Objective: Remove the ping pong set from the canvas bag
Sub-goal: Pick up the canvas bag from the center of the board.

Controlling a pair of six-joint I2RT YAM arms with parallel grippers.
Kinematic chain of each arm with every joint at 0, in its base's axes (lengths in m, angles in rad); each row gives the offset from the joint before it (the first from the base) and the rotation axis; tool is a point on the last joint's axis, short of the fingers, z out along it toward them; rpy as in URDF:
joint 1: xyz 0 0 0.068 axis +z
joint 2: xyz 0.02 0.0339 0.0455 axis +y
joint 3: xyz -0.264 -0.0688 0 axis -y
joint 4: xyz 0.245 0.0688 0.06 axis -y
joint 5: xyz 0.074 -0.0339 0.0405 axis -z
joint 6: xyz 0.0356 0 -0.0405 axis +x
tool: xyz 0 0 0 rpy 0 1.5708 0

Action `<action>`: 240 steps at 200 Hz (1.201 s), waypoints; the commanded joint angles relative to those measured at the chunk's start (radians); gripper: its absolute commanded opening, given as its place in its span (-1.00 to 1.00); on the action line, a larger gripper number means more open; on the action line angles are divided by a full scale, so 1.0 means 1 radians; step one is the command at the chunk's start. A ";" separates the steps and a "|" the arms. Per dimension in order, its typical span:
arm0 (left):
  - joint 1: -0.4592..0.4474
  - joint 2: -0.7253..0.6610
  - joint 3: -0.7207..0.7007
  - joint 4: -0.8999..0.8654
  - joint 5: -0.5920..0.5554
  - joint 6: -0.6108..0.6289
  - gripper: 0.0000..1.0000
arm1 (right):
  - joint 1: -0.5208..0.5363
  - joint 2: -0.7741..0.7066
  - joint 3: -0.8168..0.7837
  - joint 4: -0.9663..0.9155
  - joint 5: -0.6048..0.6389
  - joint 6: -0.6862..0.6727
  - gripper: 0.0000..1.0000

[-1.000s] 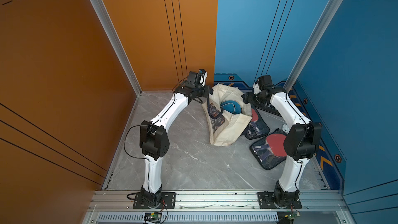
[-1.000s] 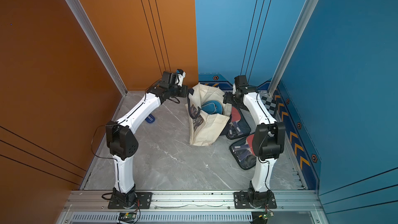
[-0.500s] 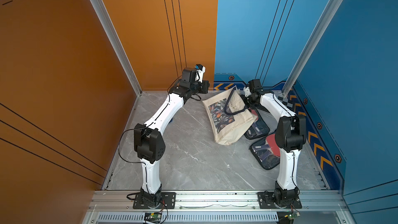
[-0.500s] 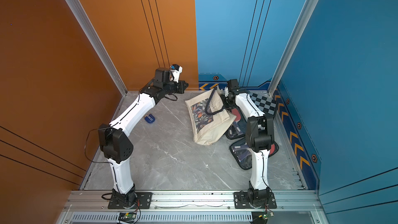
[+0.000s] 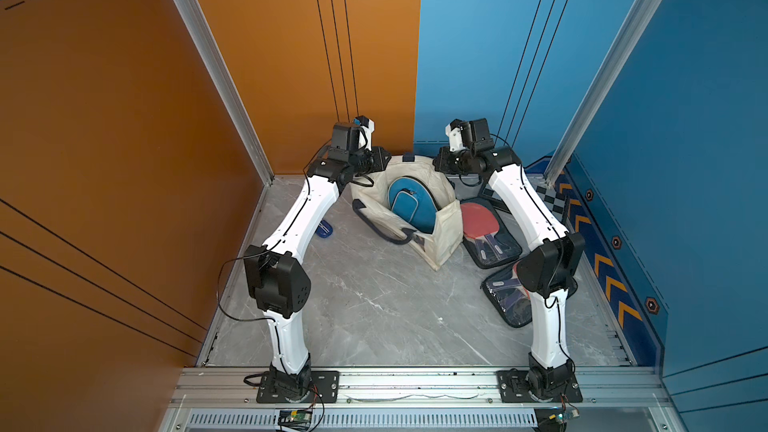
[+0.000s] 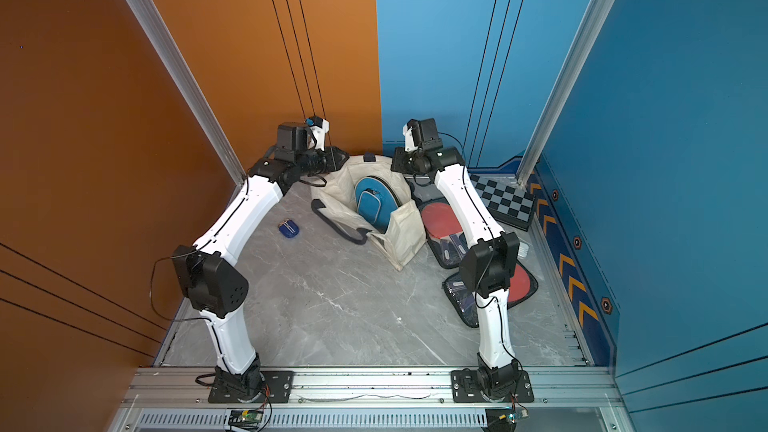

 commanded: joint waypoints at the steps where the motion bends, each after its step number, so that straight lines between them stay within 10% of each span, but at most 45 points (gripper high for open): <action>1: -0.005 0.013 0.018 -0.103 -0.034 -0.056 -0.30 | 0.015 -0.001 0.021 -0.048 0.046 -0.048 -1.00; 121: -0.123 0.241 0.547 -0.693 -0.003 -0.242 0.24 | 0.018 -0.116 -0.148 -0.031 0.039 -0.124 -1.00; 240: -0.135 0.310 0.525 -0.697 0.087 -0.622 0.16 | -0.001 -0.272 -0.293 0.145 -0.038 0.005 -1.00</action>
